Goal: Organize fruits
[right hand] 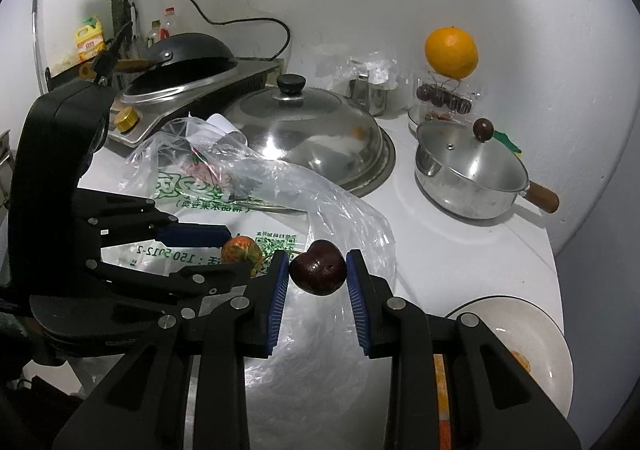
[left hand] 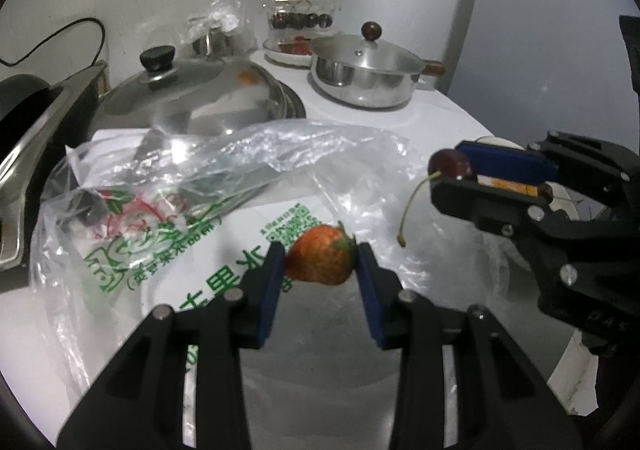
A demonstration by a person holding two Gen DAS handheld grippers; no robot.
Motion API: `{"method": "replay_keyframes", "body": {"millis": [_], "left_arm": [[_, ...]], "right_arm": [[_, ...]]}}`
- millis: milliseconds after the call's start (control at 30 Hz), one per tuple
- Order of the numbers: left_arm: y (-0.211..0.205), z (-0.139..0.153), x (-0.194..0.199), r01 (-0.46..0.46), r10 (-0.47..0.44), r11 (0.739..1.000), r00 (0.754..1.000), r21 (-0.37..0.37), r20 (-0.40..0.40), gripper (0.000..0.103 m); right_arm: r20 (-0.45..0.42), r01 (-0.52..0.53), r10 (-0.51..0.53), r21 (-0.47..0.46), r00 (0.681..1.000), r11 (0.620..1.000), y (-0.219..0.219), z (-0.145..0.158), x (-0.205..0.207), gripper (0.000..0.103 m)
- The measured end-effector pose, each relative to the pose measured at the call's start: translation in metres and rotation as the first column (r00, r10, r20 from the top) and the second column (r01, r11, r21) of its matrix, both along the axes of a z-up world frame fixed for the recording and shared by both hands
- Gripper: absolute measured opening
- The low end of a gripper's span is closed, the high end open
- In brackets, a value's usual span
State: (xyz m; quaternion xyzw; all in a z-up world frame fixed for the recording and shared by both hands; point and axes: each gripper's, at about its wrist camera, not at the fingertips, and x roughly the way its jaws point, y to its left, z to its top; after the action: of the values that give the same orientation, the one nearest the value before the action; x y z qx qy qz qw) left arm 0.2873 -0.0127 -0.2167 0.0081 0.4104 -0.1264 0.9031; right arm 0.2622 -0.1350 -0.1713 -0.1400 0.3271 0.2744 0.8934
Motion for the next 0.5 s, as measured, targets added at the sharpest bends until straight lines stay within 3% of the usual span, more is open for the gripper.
{"method": "replay_keyframes", "body": {"millis": [500], "left_arm": [[-0.010,0.026,-0.020,0.001,-0.002,1.000,0.999,0.013,0.044,0.037]], "right_arm": [[0.041,0.012,-0.013,0.017,0.999,1.000,-0.014,0.018,-0.020,0.031]]}}
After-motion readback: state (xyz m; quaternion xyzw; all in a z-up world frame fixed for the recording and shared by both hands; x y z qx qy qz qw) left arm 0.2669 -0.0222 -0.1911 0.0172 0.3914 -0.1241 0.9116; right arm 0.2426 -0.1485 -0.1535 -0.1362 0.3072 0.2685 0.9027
